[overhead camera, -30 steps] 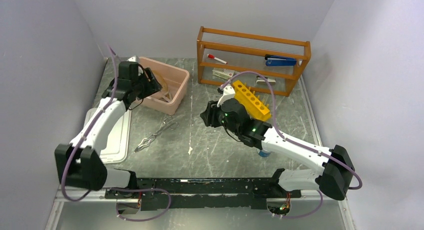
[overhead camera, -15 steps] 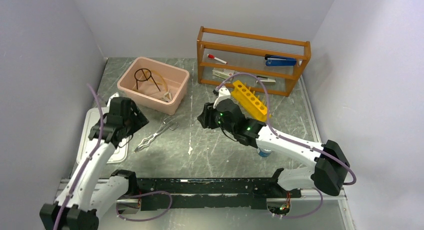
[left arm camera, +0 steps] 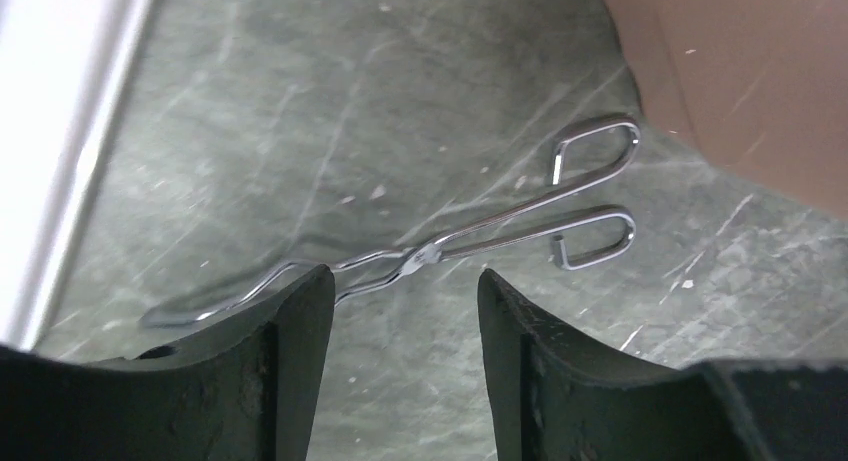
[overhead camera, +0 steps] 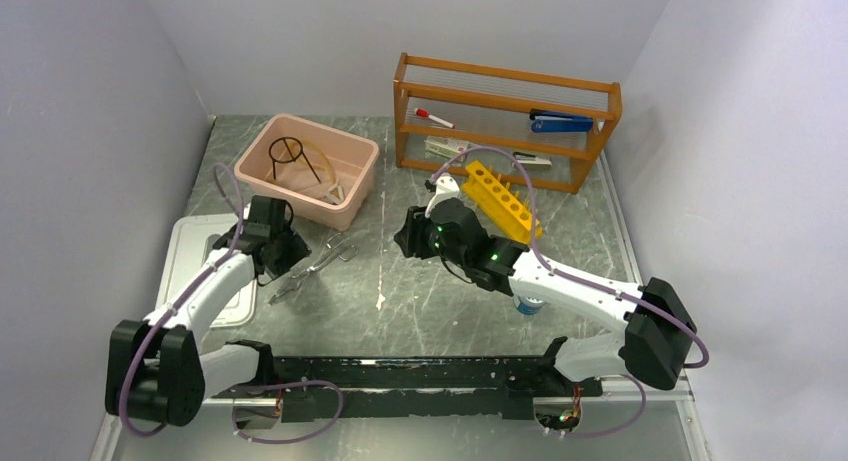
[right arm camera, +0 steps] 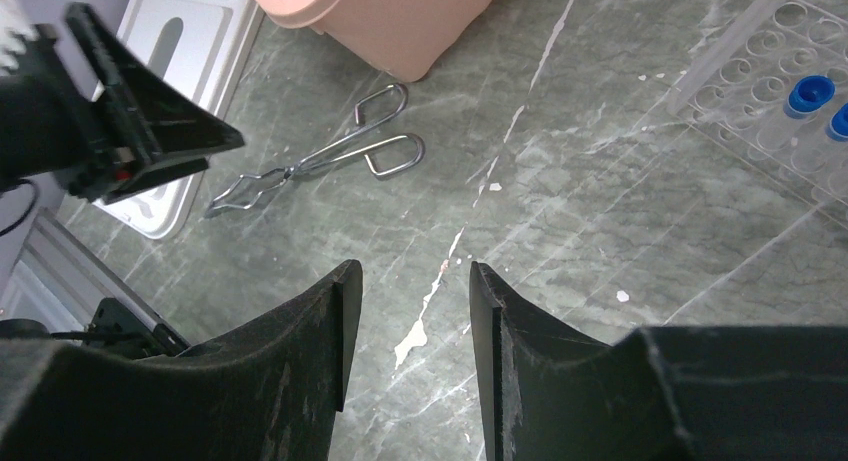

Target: Organize the chemistry lab equipment

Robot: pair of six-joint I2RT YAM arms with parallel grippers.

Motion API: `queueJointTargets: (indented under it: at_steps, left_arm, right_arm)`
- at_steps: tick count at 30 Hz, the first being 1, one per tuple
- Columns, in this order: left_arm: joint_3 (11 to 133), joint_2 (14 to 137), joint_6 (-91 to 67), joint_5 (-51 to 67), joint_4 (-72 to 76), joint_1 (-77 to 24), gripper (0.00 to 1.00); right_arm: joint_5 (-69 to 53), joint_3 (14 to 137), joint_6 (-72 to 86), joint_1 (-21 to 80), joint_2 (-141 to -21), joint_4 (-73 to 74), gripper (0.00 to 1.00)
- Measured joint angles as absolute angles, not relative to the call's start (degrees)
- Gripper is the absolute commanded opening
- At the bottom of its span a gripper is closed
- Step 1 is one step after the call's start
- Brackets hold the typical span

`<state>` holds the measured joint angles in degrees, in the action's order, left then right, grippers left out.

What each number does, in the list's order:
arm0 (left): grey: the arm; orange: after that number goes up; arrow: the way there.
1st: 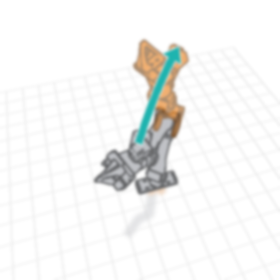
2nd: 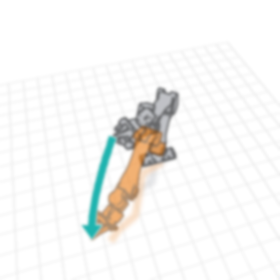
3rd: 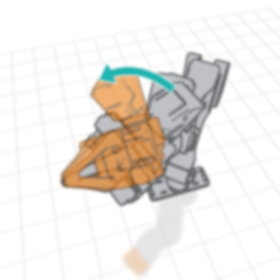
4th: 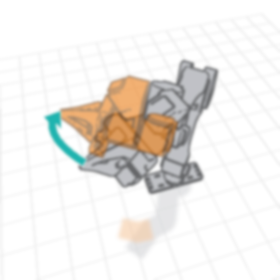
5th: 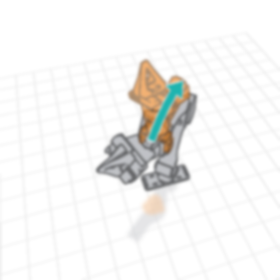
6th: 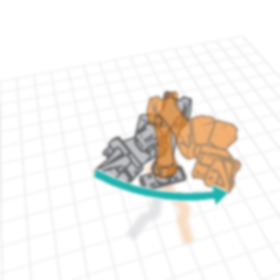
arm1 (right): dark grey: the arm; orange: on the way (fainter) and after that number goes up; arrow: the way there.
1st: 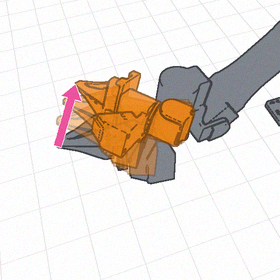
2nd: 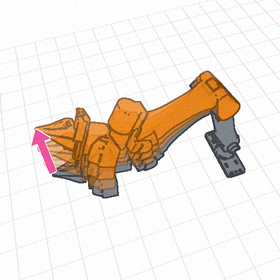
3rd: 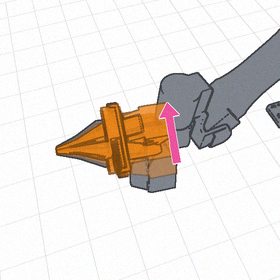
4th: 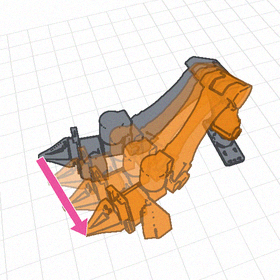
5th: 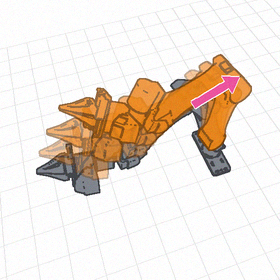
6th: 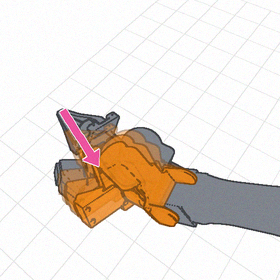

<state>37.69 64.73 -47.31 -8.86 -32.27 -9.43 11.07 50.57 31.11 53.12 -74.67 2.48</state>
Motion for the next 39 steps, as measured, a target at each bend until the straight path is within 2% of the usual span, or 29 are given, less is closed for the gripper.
queueJointTargets:
  at_steps: [3,11,21,33,37,39]
  left_arm:
    - [36.6,67.5,-45.9,-6.3,-26.9,-9.4,0.54]
    - [31.1,70.0,-42.9,-2.7,-17.0,-9.5,0.33]
    - [28.6,72.4,-39.9,-1.4,-9.6,-10.5,0.25]
    - [29.1,75.7,-37.8,6.8,-5.5,-23.7,0.21]
    - [29.0,75.4,-37.8,8.9,-4.4,-27.9,0.26]
    - [29.2,74.4,-37.8,8.9,-5.3,-28.7,0.37]
  right_arm:
    - [11.4,50.6,31.1,53.1,-74.7,2.5,0.47]
    - [12.2,50.6,31.1,53.1,-74.2,3.0,0.47]
    - [12.1,50.6,31.2,53.1,-74.0,3.2,0.47]
    - [12.3,50.6,31.5,53.1,-73.3,3.3,0.47]
    - [12.5,50.6,31.5,53.1,-73.0,3.3,0.47]
    - [12.4,50.6,31.5,53.1,-73.0,3.4,0.47]
